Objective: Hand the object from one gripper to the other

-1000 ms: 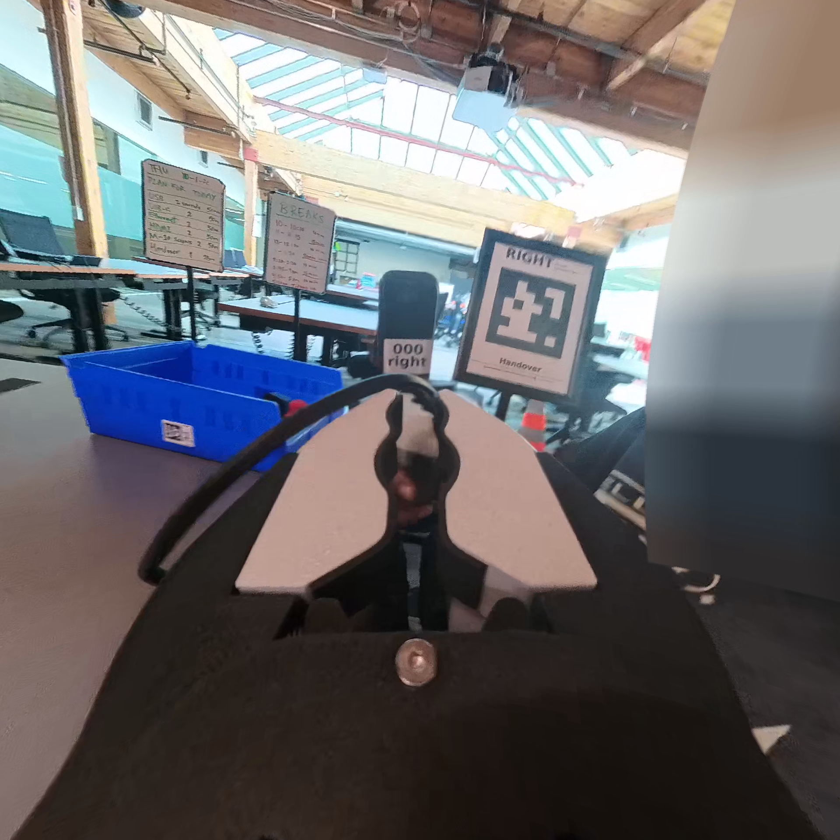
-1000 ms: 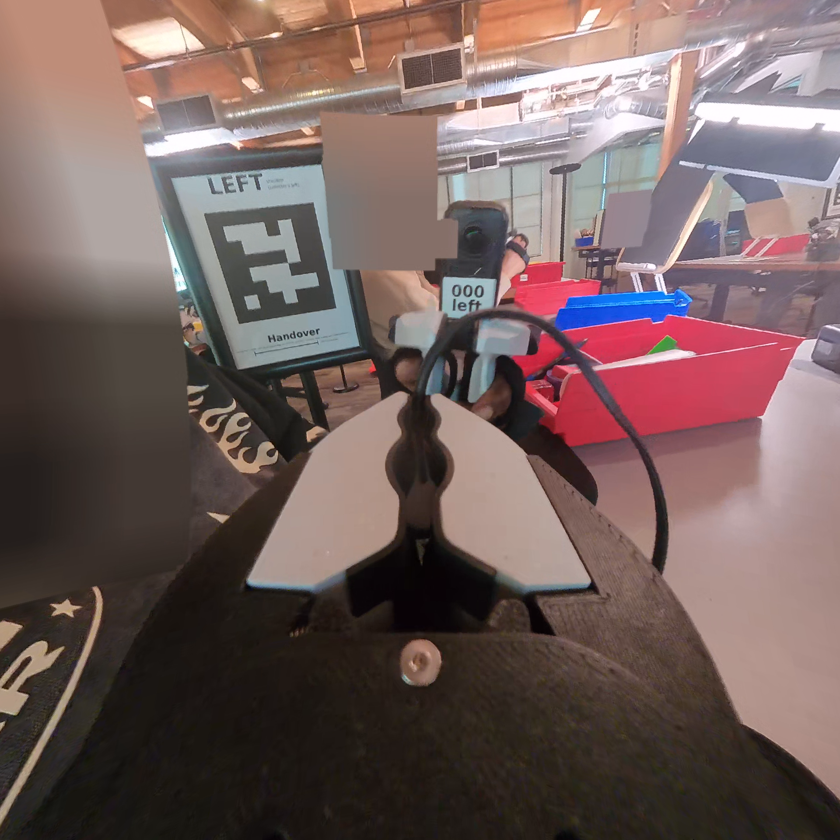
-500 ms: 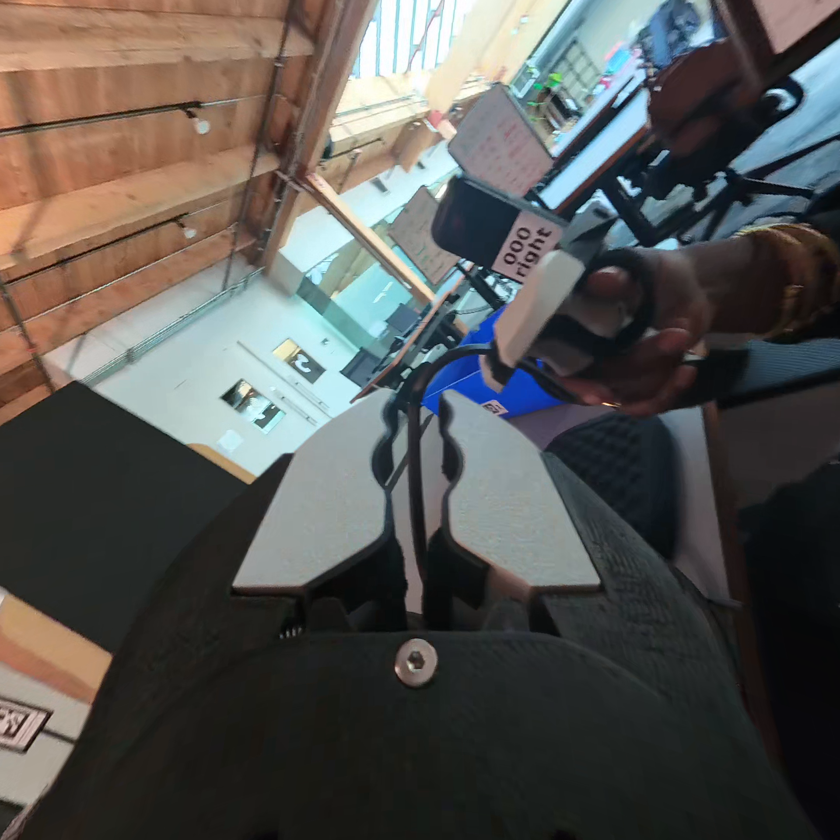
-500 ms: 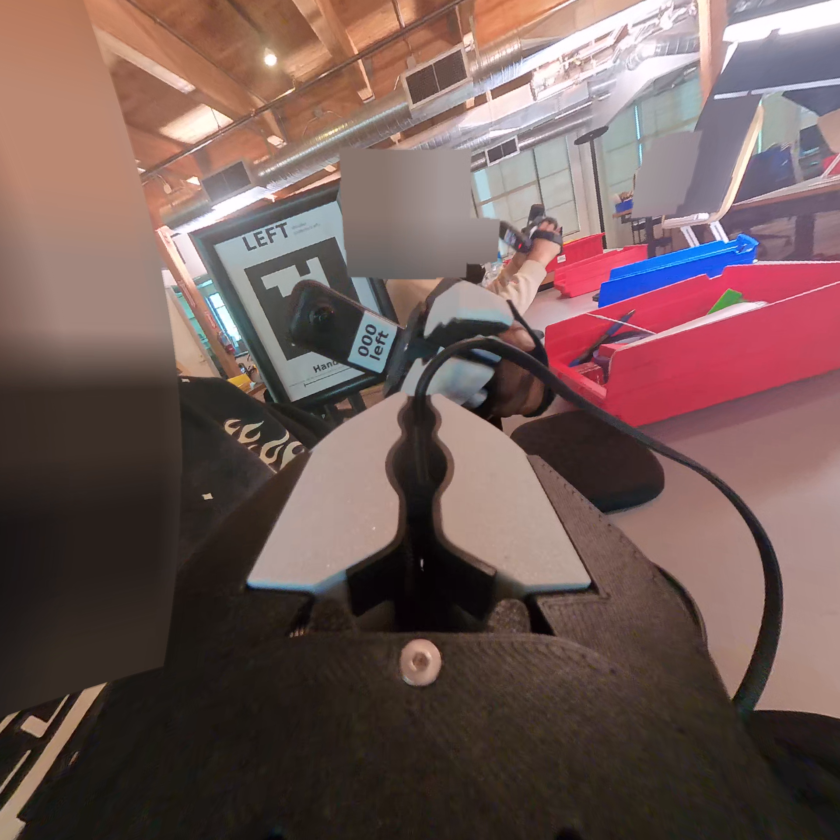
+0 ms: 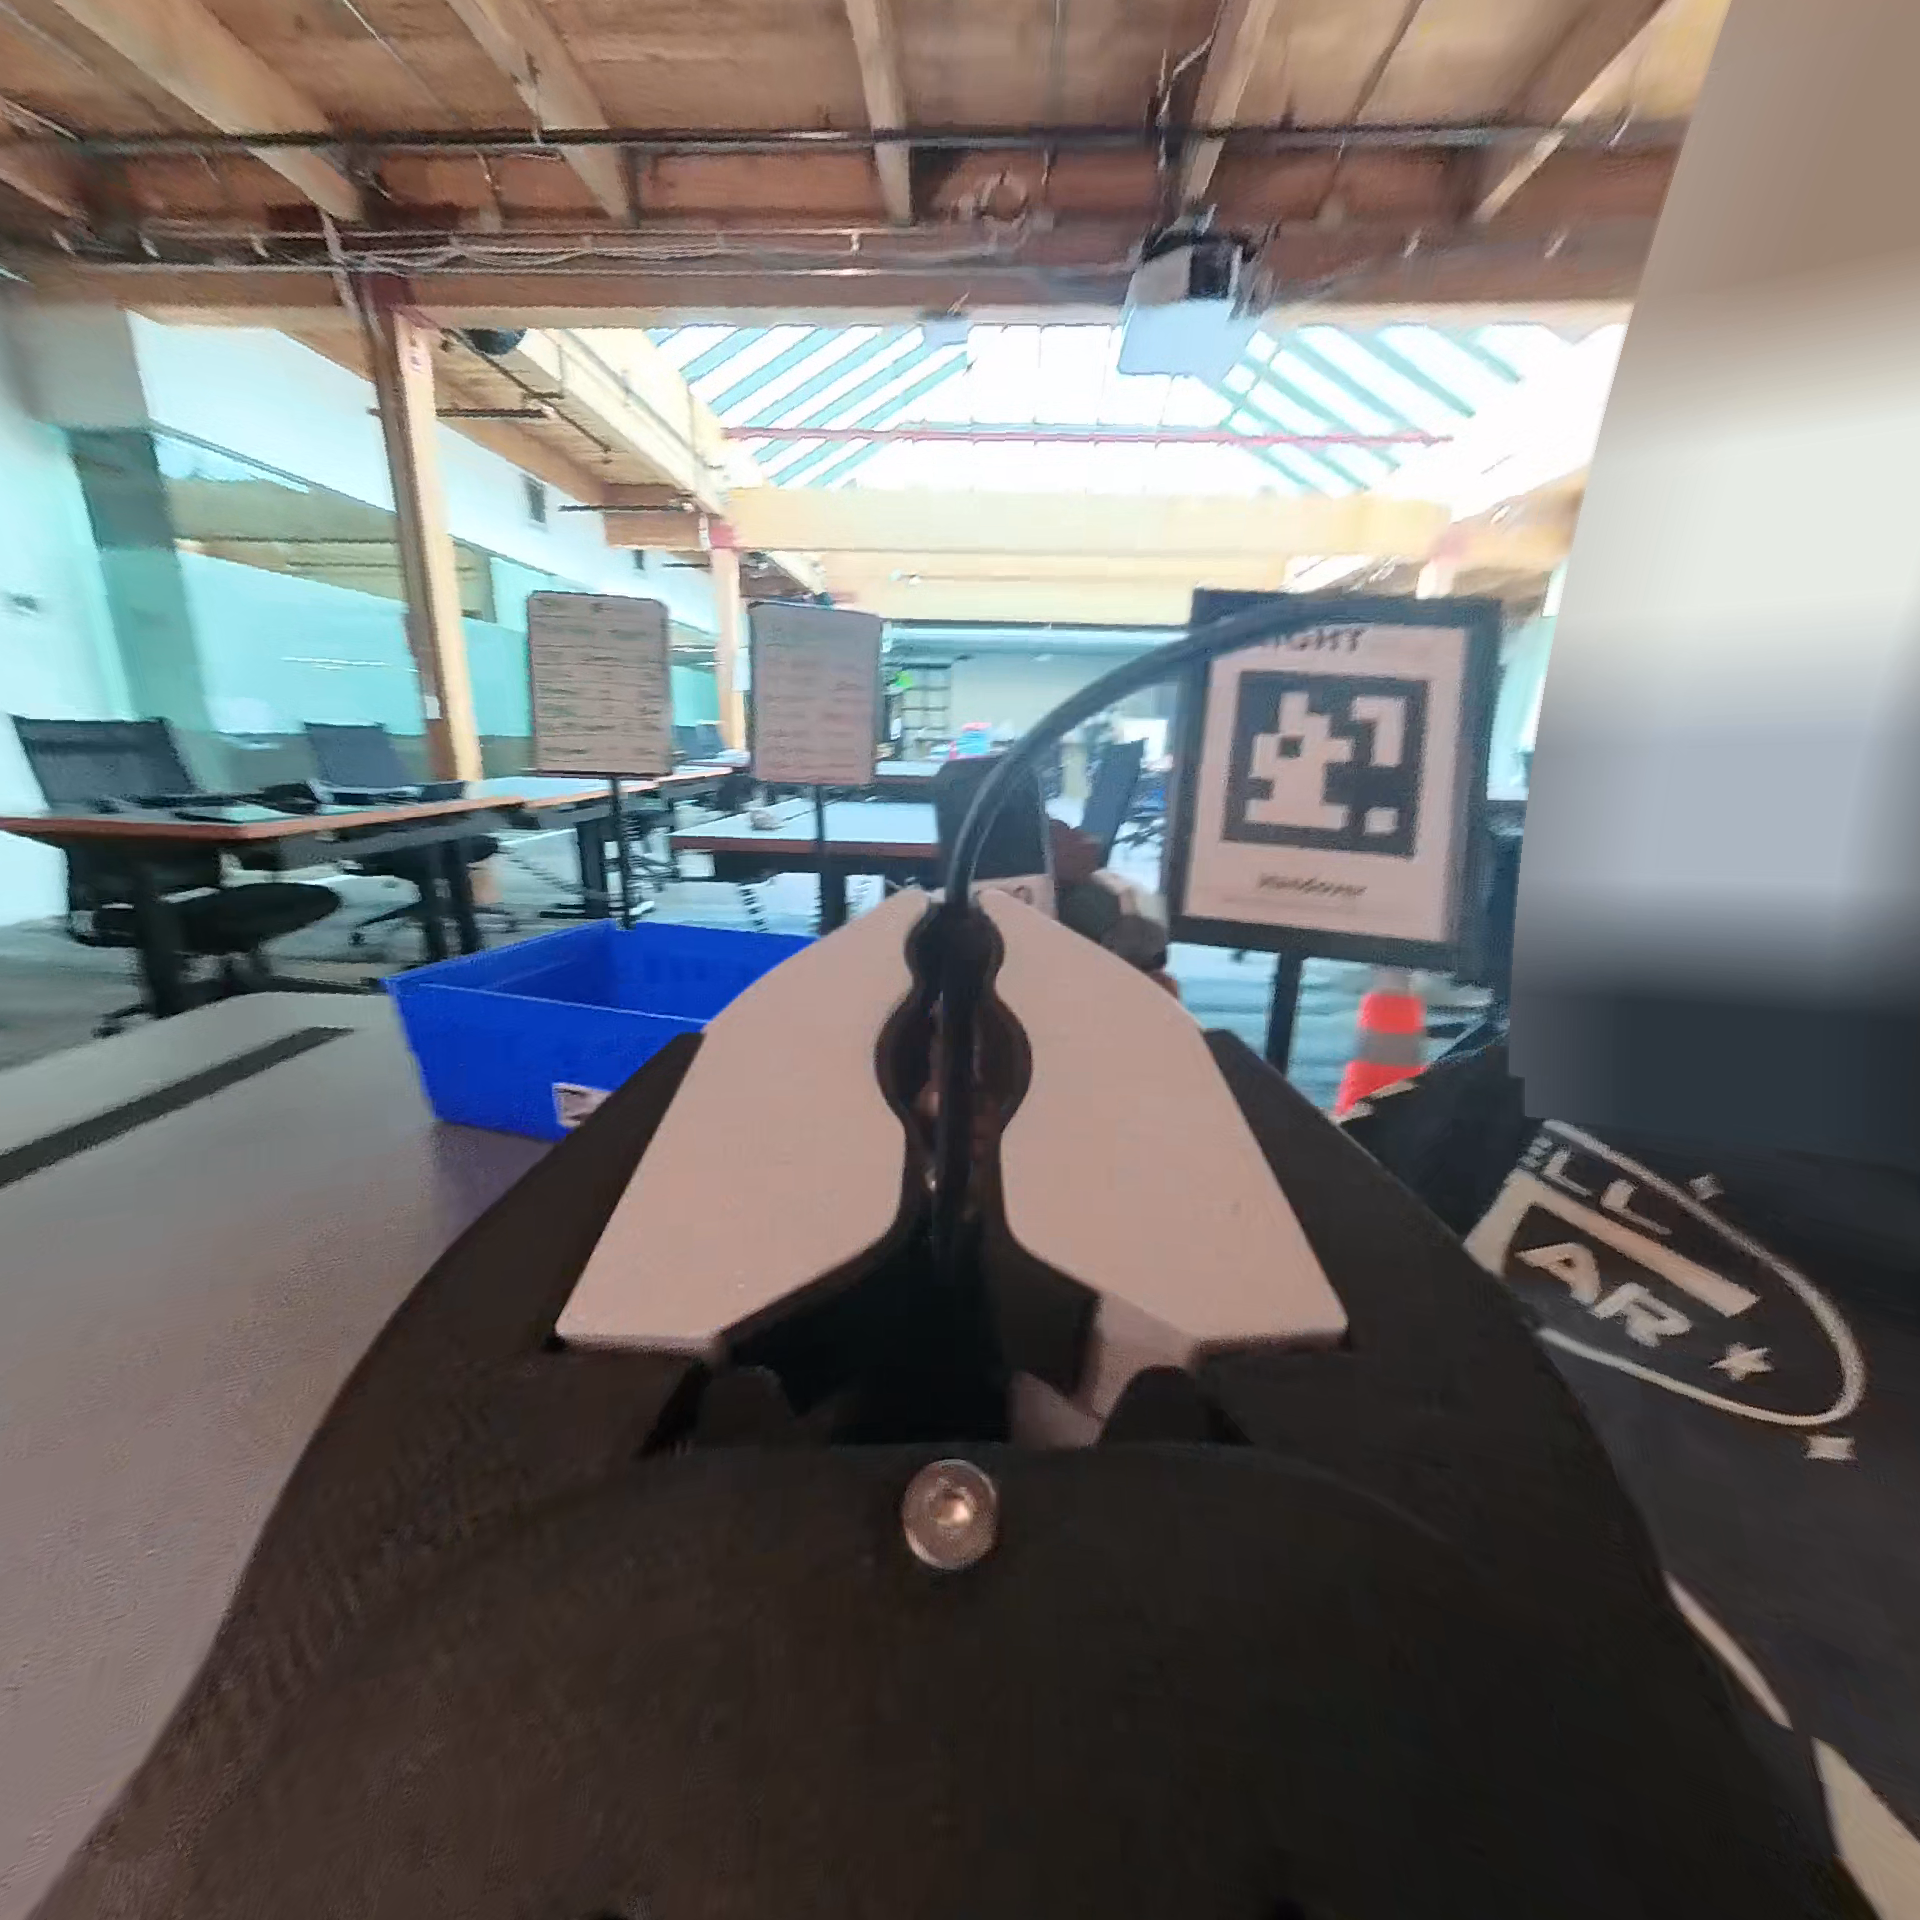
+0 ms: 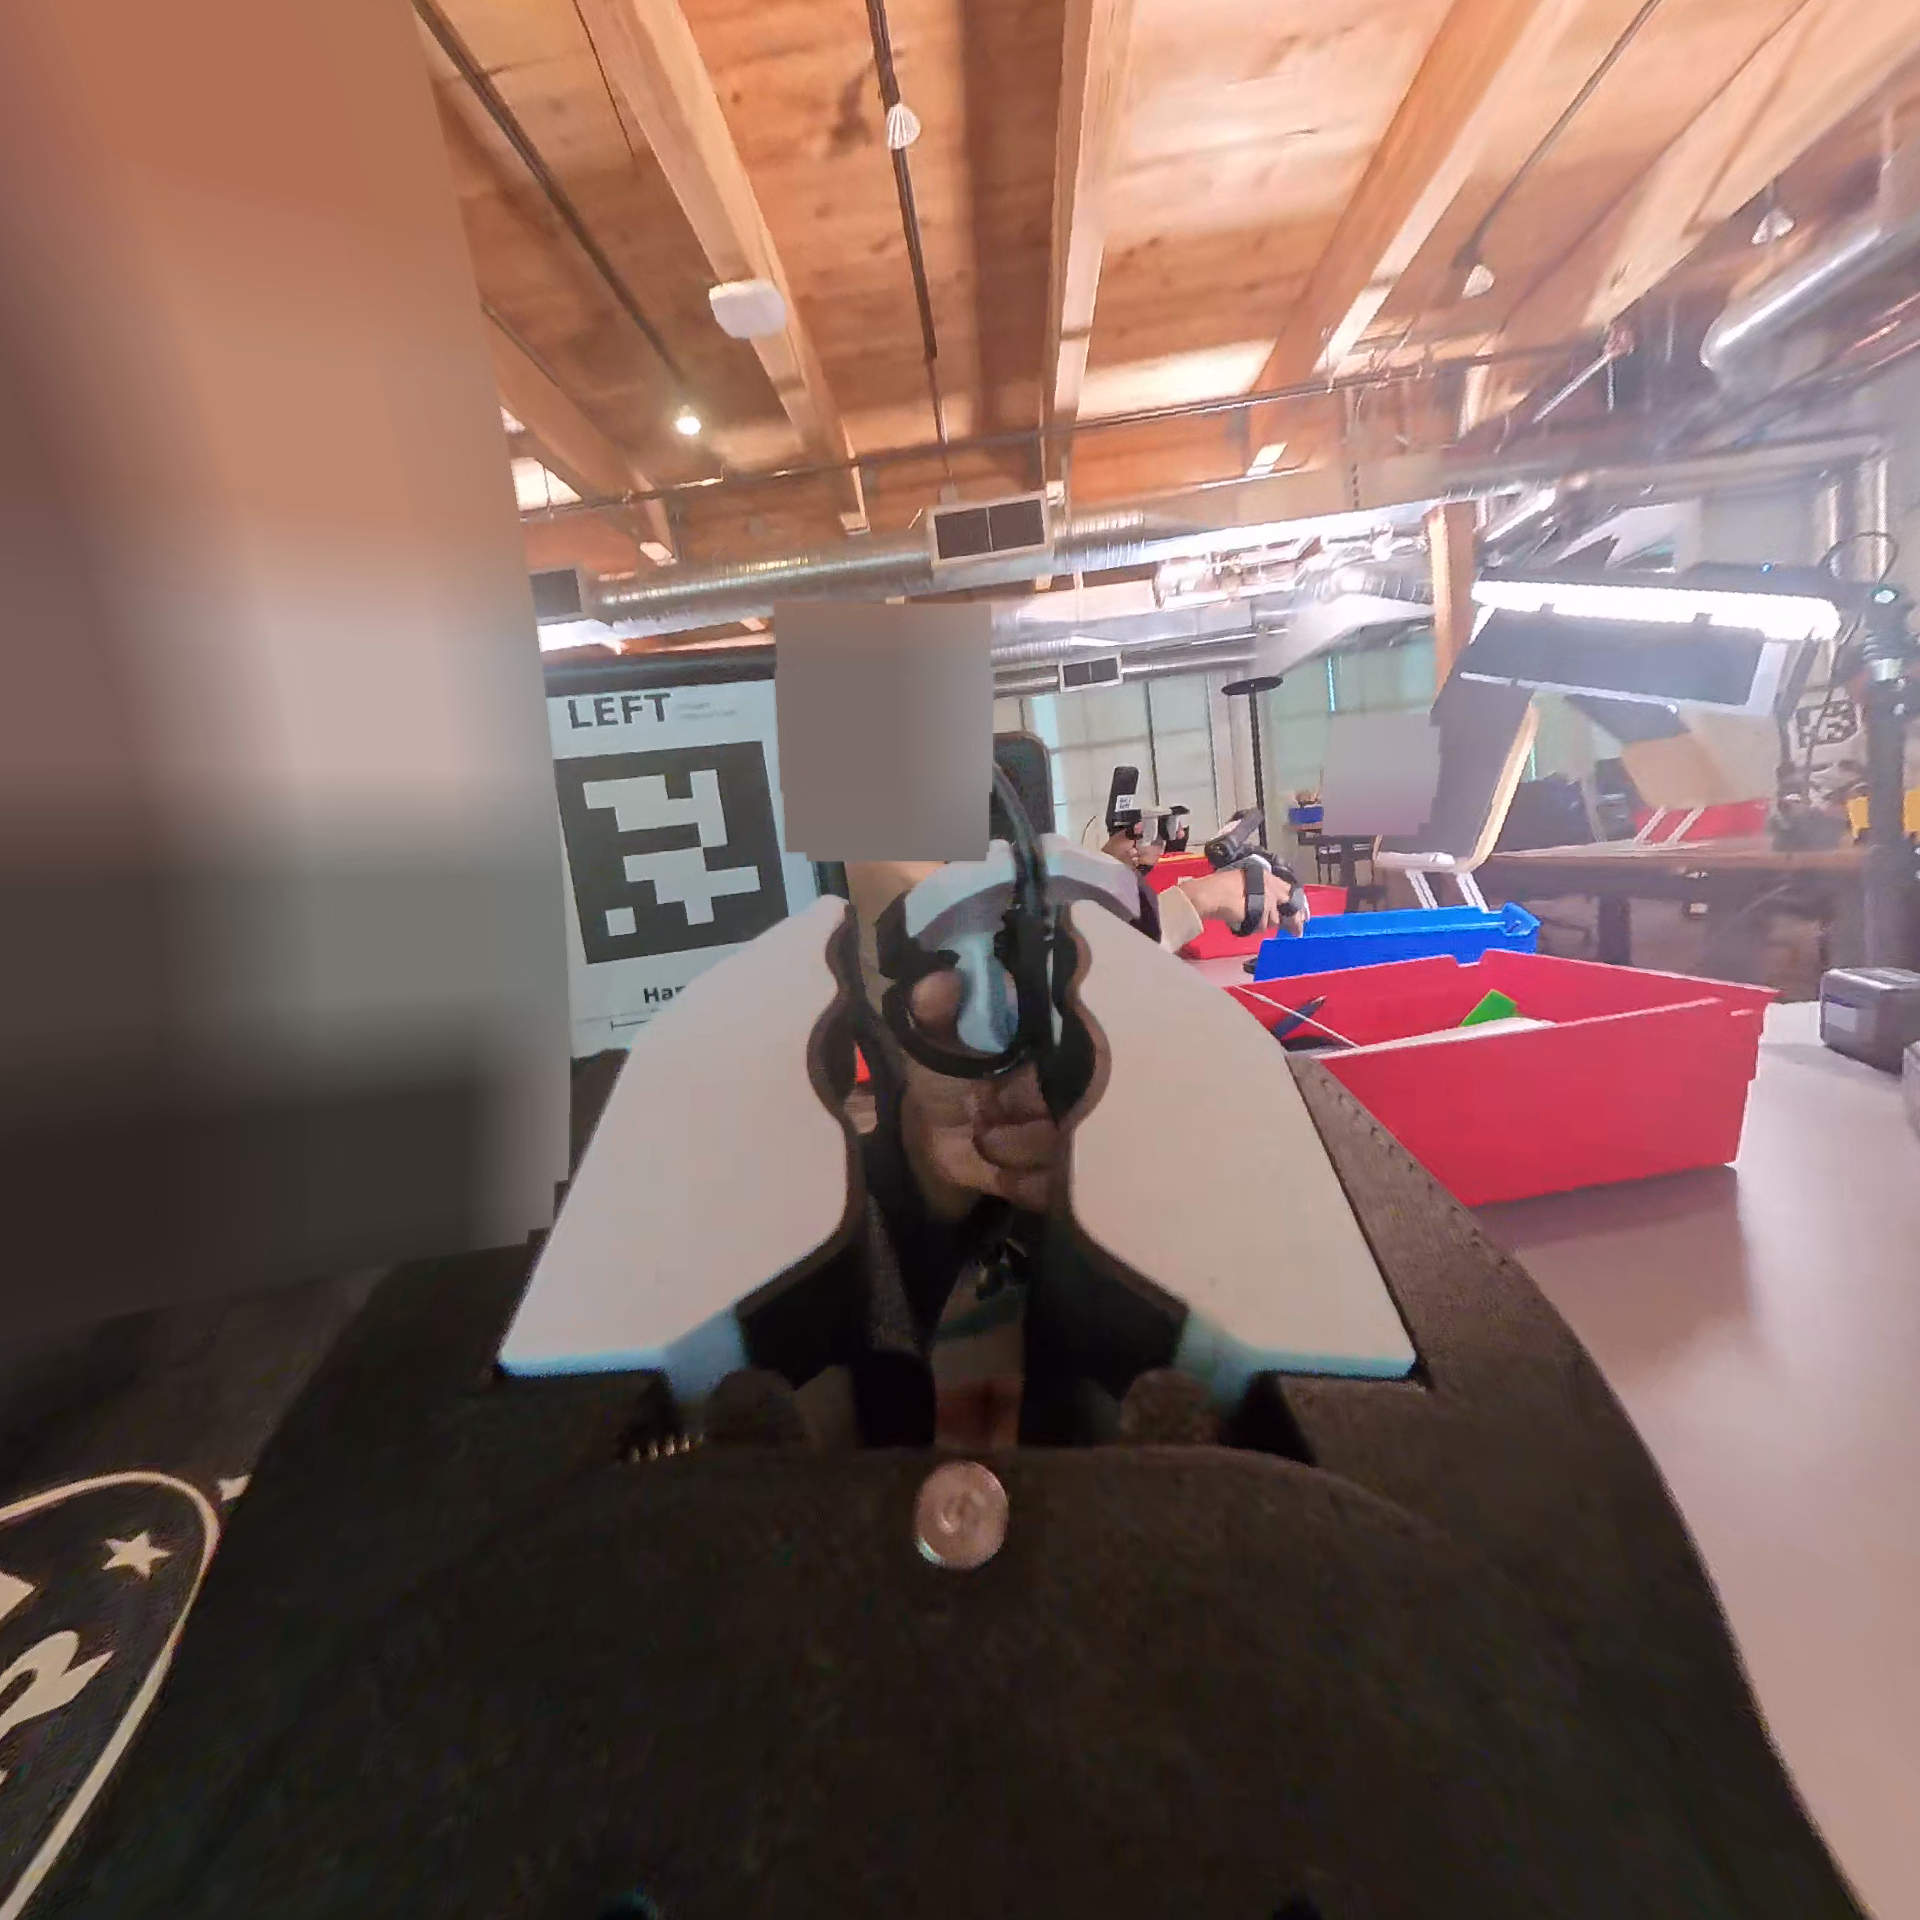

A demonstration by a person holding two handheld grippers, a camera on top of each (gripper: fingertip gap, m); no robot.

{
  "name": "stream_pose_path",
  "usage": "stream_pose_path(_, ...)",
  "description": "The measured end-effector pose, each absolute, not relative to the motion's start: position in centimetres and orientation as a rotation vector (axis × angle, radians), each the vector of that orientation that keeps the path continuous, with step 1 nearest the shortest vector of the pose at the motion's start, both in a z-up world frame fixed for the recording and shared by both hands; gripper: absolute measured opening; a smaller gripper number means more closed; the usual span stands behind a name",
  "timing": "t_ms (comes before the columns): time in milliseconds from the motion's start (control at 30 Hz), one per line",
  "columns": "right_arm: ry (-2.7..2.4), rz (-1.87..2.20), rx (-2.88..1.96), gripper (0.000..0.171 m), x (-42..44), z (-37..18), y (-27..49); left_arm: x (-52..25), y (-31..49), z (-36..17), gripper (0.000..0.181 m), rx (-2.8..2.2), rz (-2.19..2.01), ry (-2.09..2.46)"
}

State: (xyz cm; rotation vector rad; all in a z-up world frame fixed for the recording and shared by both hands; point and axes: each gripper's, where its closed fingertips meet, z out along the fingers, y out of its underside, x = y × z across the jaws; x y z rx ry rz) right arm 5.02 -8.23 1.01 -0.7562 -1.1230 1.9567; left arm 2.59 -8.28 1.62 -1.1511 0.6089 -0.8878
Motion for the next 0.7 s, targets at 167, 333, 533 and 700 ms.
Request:
stream_pose_path(167,-1.226,1.814,-0.893,0.028,2.6,-1.9,-8.3,3.7,-8.2,1.0,0.004,-1.169,-0.937,0.621)
stream_pose_path(333,-1.33,1.762,-0.864,0.006,2.3,-2.9,-9.7,4.3,-8.3,0.8,0.004,-1.173,-0.953,0.633)
stream_pose_path(533,-1.287,1.797,-0.866,0.006,3.0,-1.8,-9.0,4.0,-8.5,0.6,0.018,-1.192,-0.903,0.673)
stream_pose_path(700,-1.225,1.824,-0.865,0.006,3.8,-0.5,-8.1,4.4,-8.3,-1.7,0.022,-1.325,-0.82,0.816)
